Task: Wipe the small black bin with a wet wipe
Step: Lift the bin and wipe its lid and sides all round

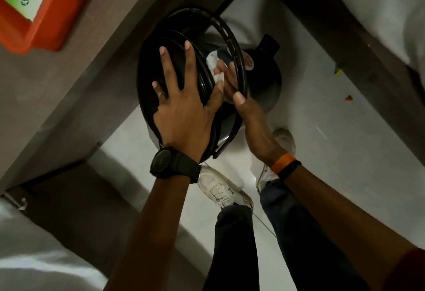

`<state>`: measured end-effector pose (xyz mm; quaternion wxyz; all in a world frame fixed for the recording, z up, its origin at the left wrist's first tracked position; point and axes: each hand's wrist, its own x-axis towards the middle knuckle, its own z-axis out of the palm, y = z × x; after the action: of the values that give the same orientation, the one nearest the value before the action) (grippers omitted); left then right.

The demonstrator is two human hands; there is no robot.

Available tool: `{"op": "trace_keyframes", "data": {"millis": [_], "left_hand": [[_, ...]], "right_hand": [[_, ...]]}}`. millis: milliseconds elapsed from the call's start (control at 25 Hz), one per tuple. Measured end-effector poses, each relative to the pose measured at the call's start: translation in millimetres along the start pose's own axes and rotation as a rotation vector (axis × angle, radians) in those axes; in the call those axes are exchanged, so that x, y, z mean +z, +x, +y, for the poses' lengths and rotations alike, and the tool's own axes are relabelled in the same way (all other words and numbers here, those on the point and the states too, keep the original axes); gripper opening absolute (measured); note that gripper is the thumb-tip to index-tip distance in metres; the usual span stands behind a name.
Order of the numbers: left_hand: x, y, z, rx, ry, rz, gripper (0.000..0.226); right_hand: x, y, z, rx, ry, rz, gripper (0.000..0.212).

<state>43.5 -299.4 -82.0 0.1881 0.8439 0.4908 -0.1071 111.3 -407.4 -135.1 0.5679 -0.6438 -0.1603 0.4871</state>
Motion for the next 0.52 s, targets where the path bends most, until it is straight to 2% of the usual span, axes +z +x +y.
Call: {"op": "trace_keyframes", "data": {"millis": [40,160,200,280,400,440,520], "left_hand": [[-0.4,1.0,-3.0,0.001,-0.003,0.004,0.080],[-3.7,1.5,-5.9,-0.032,-0.026,0.023,0.078],[-3.1,1.3,-4.6,-0.041,-0.033,0.025,0.077],[-0.7,4.0,1.9,-0.068,-0.032,0.041,0.074],[1.0,14.7,13.0,-0.133,-0.028,0.072,0.074],[1.7,15.3,14.8,-0.142,-0.032,0.080,0.076],[5.4,3.5,19.2,-0.110,-0.033,0.073,0.086]], "right_hand": [[-5.6,14.9,6.2,0.036,-0.001,0.049,0.064],[-36.7,54.3,17.7,0.255,0.023,0.337,0.053],[-42.1,56.1,20.2,0.278,0.013,0.373,0.053],[-32.7,41.6,21.4,0.277,0.054,0.312,0.059],[-7.7,0.4,22.4,0.133,0.057,0.076,0.082],[-7.9,-2.3,27.3,0.091,0.024,0.045,0.080],[-20.4,14.3,32.2,0.120,0.024,0.128,0.070]]}}
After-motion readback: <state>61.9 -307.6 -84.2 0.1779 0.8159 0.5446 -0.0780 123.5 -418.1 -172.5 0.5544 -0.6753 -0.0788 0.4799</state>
